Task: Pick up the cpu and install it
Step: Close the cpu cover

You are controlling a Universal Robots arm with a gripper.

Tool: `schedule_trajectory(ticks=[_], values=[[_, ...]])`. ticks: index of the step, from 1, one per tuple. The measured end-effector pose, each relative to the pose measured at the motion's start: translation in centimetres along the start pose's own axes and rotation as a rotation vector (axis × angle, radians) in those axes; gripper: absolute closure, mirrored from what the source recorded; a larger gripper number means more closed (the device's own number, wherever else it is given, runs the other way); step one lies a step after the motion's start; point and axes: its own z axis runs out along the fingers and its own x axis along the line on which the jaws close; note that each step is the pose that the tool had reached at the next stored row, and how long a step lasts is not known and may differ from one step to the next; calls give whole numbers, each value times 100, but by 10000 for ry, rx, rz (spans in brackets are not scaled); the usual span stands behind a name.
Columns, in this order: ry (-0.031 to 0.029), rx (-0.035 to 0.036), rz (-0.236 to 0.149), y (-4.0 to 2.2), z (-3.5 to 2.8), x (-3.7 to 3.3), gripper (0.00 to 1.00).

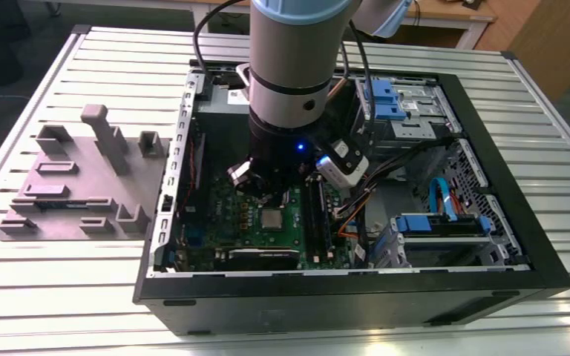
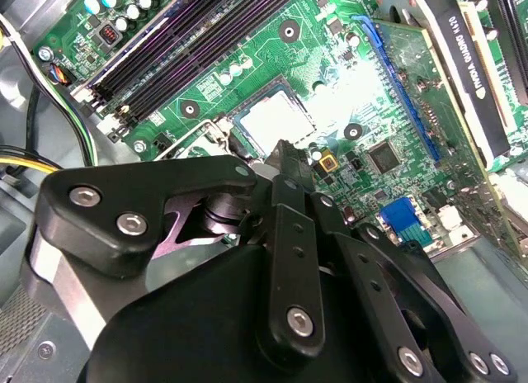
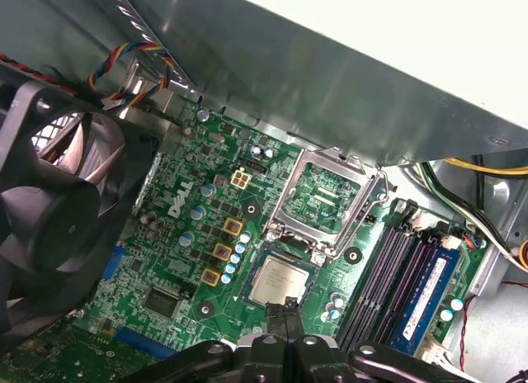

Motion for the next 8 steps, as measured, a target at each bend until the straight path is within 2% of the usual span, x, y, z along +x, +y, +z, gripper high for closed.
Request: schedule_trajectory(ticks=[4, 8], values=[[-1, -1, 0, -3, 1, -7, 90], [-1, -1, -1, -27, 4, -65, 90]])
